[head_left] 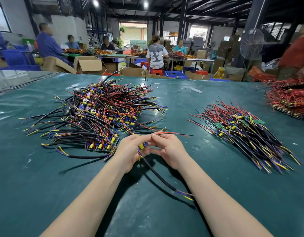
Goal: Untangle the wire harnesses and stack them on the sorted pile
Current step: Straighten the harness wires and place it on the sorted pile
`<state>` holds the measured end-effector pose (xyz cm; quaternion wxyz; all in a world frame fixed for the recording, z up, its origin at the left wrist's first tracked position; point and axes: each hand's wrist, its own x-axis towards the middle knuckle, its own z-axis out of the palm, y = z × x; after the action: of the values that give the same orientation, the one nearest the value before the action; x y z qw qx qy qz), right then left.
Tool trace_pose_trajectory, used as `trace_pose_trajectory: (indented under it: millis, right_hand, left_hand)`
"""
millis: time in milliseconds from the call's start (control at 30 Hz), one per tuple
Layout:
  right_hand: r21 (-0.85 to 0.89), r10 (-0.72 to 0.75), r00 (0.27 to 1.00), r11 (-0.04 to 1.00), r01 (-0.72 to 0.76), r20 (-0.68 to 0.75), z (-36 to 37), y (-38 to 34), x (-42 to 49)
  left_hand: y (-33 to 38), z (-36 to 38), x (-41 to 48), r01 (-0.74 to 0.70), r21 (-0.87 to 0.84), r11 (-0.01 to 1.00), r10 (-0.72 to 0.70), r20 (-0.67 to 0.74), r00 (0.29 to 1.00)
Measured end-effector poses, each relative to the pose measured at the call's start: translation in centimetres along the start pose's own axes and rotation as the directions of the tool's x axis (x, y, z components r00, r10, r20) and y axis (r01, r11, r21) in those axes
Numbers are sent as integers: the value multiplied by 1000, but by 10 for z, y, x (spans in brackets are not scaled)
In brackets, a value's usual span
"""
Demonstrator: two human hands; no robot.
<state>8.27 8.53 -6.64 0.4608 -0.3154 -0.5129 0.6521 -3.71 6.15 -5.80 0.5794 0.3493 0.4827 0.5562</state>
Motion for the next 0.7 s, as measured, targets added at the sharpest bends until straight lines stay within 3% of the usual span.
trace_pose_trajectory:
  millis: [167,333,433,567,700]
  right_hand:
    - [39,-7,1000,999,7,-13,1,-5,0]
    - [174,-29,998,984,38,-56,10,0,-2]
    - [222,-18,990,974,49,-139,12,0,0]
    - [113,-33,977,992,58,-209,6,-2,0]
    - [-8,-92,987,996,92,-131,12,2,-1]
  left_hand:
    - [4,-1,0,-8,9,1000,8,-11,1000]
    - [4,-3,-3,87,-232,969,-70,82,994]
    - [6,-1,-3,136,-271,953,-107,119,987]
    - [16,-9,-1,272,-306,912,-229,169,959]
    - [18,-12,-4,382,-343,858,-278,315,908]
